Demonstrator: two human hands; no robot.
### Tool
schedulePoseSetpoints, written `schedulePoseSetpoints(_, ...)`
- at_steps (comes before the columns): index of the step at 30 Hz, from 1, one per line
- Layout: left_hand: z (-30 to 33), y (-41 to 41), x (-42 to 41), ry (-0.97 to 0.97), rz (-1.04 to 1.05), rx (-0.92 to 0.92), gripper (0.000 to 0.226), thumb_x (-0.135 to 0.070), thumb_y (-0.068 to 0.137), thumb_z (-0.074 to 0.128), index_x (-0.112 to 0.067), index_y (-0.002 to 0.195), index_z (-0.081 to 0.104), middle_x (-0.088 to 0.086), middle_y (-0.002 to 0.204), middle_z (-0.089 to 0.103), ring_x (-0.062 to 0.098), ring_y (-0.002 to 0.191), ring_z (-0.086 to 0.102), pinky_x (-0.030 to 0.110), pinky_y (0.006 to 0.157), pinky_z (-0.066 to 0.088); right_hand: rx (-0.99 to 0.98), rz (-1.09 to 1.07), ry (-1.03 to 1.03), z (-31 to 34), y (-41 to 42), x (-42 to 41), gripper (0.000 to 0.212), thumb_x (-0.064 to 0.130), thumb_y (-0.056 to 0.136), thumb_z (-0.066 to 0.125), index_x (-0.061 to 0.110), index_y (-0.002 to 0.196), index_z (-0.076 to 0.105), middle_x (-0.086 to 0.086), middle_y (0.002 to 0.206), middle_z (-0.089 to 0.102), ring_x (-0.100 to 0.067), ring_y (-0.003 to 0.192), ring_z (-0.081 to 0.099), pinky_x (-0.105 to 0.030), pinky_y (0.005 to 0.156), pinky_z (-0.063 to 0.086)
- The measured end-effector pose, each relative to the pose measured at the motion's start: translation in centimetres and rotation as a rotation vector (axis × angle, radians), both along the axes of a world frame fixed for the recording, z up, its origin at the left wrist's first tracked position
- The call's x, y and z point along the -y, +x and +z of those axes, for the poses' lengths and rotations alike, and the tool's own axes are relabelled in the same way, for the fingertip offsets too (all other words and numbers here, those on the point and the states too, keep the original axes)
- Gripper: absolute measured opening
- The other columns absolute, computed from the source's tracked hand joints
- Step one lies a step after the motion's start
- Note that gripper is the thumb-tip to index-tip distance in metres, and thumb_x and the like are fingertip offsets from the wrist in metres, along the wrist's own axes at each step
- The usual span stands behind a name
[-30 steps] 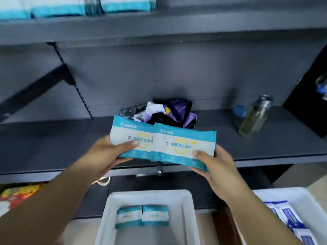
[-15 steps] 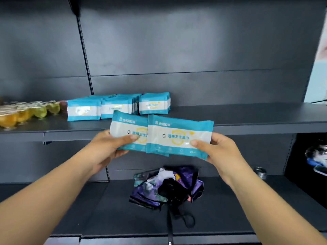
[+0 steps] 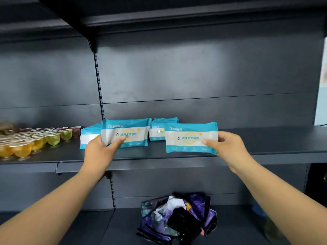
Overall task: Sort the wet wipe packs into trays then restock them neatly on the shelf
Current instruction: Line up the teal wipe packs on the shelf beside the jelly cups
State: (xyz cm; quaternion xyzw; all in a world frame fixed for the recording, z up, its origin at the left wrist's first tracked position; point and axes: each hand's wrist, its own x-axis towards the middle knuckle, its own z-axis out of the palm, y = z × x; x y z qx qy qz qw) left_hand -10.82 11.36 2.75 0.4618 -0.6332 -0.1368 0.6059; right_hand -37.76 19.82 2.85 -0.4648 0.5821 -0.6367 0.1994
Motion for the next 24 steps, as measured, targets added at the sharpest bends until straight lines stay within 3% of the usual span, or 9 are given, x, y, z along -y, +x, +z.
schedulePoseSetpoints(5,-1.8,-0.9,4.6,0.052,0.122,-0.118,0.036,-0.033,0.088,0.06,-0.001,0.104,0.059,0.012,0.093,0.064,0.03,0.091,0.059,0.029,0.069,0.039,-0.074,-0.094,0.089,0.4,-1.2,4.2,0.022,0.013,0.081,0.071,0.011,0.103,0.068,0.002,0.095,0.066,-0.015,0.088,0.061,-0.03,0.081,0.05)
schedulePoseSetpoints(8,-2.7,-1.9,6.7,0.102,0.094,-0.158,0.034,-0.035,0.089,0.057,-0.005,0.105,0.056,0.008,0.085,0.066,0.012,0.071,0.061,0.021,0.055,0.037,-0.064,-0.1,0.13,0.5,-1.6,7.2,0.02,0.015,0.082,0.07,0.013,0.102,0.067,0.003,0.095,0.065,-0.017,0.091,0.063,-0.033,0.084,0.052)
schedulePoseSetpoints(10,-3.2,-2.3,7.9,0.122,0.109,-0.143,0.034,-0.036,0.091,0.055,-0.006,0.107,0.053,0.008,0.087,0.067,0.004,0.065,0.053,0.023,0.054,0.033,-0.029,-0.076,0.148,0.3,-1.6,9.4,0.012,0.014,0.082,0.07,0.018,0.091,0.064,0.003,0.091,0.064,-0.018,0.092,0.064,-0.035,0.084,0.054)
schedulePoseSetpoints(14,-4.2,-2.9,10.0,0.153,0.159,-0.132,0.038,-0.04,0.092,0.051,-0.007,0.11,0.051,0.012,0.083,0.07,0.027,0.092,0.06,0.029,0.067,0.033,0.038,-0.026,0.189,-0.3,-0.8,14.7,0.02,0.009,0.08,0.071,0.022,0.073,0.057,-0.001,0.094,0.066,-0.021,0.095,0.065,-0.039,0.086,0.054)
schedulePoseSetpoints(16,-4.6,-2.9,10.5,0.143,0.168,-0.114,0.039,-0.041,0.092,0.05,-0.006,0.11,0.051,0.013,0.076,0.07,0.028,0.095,0.061,0.029,0.067,0.033,0.115,0.007,0.195,-0.9,-0.3,17.0,0.021,0.005,0.079,0.071,0.019,0.075,0.057,-0.008,0.104,0.067,-0.024,0.098,0.065,-0.038,0.086,0.054)
schedulePoseSetpoints(20,-5.0,-2.8,11.6,0.125,0.208,-0.065,0.036,-0.041,0.091,0.051,-0.009,0.106,0.052,0.011,0.068,0.068,0.027,0.083,0.064,0.03,0.066,0.038,0.111,0.046,0.249,-1.7,0.2,21.8,0.017,0.001,0.079,0.071,0.012,0.084,0.059,-0.012,0.111,0.066,-0.026,0.1,0.064,-0.036,0.083,0.053)
schedulePoseSetpoints(24,-5.2,-3.0,11.7,0.093,0.223,-0.081,0.026,-0.043,0.09,0.051,-0.018,0.094,0.044,0.004,0.061,0.062,0.014,0.066,0.054,0.027,0.062,0.035,0.089,0.066,0.258,-1.2,-0.3,25.2,0.027,0.003,0.077,0.073,0.009,0.101,0.061,-0.009,0.112,0.065,-0.024,0.1,0.064,-0.033,0.081,0.053)
